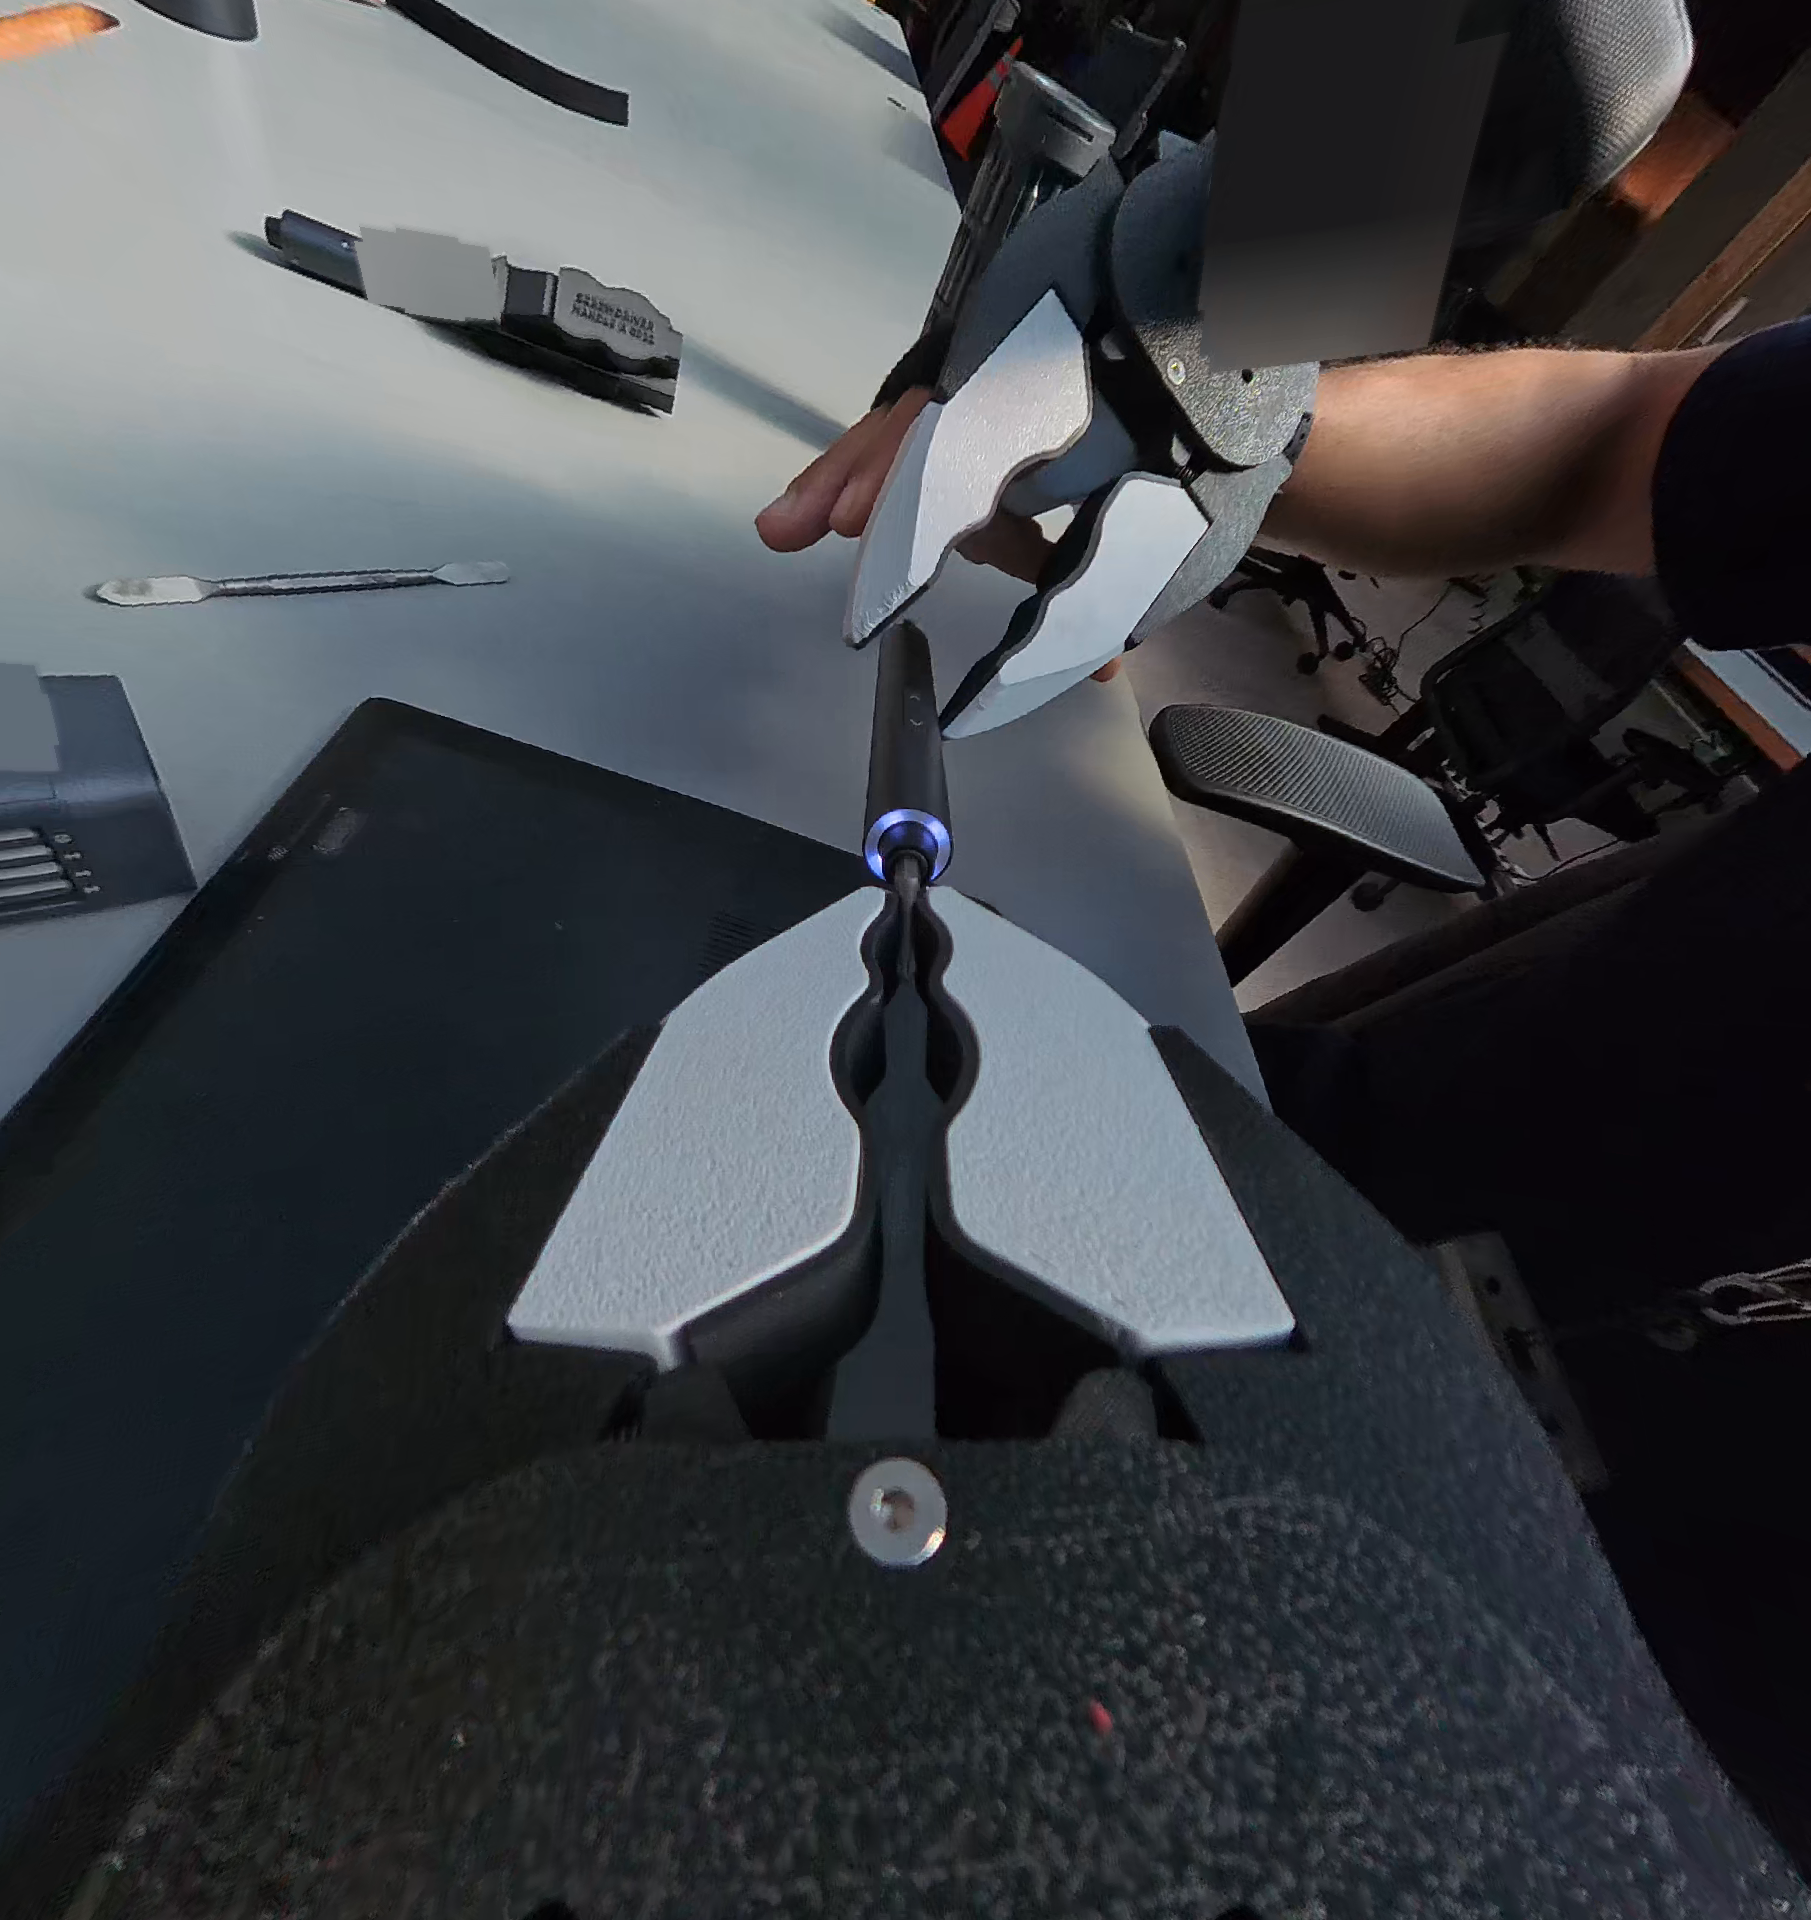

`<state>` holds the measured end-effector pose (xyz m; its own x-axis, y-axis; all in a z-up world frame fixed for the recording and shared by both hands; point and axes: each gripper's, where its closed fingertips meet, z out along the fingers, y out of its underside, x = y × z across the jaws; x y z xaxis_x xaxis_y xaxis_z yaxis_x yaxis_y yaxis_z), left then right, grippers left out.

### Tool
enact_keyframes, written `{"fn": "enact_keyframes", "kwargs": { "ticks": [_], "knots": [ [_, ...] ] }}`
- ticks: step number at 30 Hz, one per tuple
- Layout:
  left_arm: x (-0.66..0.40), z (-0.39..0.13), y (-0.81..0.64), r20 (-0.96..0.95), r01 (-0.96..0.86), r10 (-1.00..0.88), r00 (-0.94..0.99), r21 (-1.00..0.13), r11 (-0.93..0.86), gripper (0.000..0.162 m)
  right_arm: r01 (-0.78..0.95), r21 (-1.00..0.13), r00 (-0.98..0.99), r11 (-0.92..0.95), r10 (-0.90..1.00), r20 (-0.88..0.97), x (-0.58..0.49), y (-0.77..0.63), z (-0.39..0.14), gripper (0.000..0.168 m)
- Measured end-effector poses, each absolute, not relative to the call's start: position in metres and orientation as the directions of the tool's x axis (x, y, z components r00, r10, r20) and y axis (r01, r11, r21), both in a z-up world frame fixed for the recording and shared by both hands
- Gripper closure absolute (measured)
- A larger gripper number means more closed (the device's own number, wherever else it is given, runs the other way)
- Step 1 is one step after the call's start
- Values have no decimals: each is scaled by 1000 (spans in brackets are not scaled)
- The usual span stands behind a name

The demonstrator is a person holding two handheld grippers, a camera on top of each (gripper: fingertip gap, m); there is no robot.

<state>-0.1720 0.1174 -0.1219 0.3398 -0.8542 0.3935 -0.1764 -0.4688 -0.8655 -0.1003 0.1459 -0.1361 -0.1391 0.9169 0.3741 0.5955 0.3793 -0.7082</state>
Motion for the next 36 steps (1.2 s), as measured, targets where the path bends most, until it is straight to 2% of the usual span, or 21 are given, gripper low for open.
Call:
{"fn": "enact_keyframes", "kwargs": {
  "ticks": [3,5,10,18,20,22,23,25,28,29,36],
  "knots": [
    [-173,-123,119,429,-145,-828,362,-852,-504,160,611,-687,-111,394,902,418,-101,149,-142,131],
    [-173,-126,120,434,-145,-816,382,-844,-517,160,620,-681,-103,389,901,422,-102,147,-151,131],
    [-172,-131,122,467,-138,-783,411,-817,-560,160,628,-665,-25,404,865,502,-107,153,-166,149],
    [-174,-129,121,500,-111,-765,406,-804,-584,160,645,-622,-64,445,842,536,-111,158,-170,151],
    [-175,-127,120,421,-145,-800,427,-841,-521,159,658,-612,-95,438,855,510,-109,157,-169,151],
    [-179,-126,124,265,-219,-832,487,-886,-410,153,682,-580,-135,446,856,500,-104,159,-170,151],
    [-180,-126,124,178,-277,-846,503,-894,-353,146,690,-575,-158,439,867,472,-102,158,-172,151],
    [-182,-130,125,19,-406,-854,520,-874,-266,120,705,-570,-180,421,884,431,-98,156,-172,151],
    [-176,-136,123,-126,-544,-856,502,-815,-200,94,720,-566,-193,401,900,392,-95,156,-167,151],
    [-174,-139,124,-173,-585,-852,494,-791,-179,92,723,-557,-205,409,897,392,-95,156,-165,151],
    [-156,-149,134,-326,-690,-829,455,-717,-97,119,710,-603,-203,364,925,320,-103,144,-151,151]
  ]
}}
